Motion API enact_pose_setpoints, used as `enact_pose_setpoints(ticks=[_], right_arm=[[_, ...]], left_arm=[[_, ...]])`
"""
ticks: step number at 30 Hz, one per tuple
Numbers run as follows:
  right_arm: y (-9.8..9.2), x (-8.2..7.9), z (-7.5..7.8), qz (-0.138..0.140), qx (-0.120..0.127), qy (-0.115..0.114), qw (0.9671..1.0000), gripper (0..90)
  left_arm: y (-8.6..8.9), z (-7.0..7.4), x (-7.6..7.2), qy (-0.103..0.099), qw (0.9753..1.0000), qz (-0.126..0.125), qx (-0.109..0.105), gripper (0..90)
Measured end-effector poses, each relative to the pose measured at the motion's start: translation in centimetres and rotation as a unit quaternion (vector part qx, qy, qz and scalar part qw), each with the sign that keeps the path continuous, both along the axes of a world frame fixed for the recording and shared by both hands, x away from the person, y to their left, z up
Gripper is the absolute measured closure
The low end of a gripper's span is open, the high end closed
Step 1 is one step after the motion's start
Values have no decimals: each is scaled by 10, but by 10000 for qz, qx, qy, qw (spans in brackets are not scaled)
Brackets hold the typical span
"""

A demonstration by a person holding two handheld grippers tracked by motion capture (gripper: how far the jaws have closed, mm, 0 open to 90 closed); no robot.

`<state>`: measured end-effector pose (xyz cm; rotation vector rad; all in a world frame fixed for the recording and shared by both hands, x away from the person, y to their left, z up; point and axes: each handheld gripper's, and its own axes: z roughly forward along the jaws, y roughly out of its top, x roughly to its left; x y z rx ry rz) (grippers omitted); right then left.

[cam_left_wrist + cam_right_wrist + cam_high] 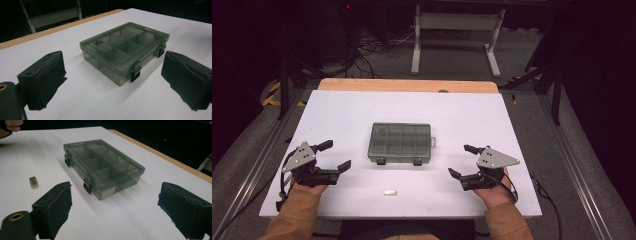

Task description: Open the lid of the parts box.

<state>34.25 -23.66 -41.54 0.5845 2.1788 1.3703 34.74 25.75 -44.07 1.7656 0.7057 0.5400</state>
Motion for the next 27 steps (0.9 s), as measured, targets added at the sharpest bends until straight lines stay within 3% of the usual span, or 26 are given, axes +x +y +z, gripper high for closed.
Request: enact_pose_setpoints(ticks=[6,18,27], right_arm=[[10,10,3,64,-100,142,9998,140],[24,26,10,103,-174,244,9995,145],[32,37,12,153,-257,327,9990,156]], left_arm=[[-4,6,13,158,9997,-166,-41,60],[-11,19,32,215,9988,-389,188,62],[-15,22,47,352,9978,-509,221,62]])
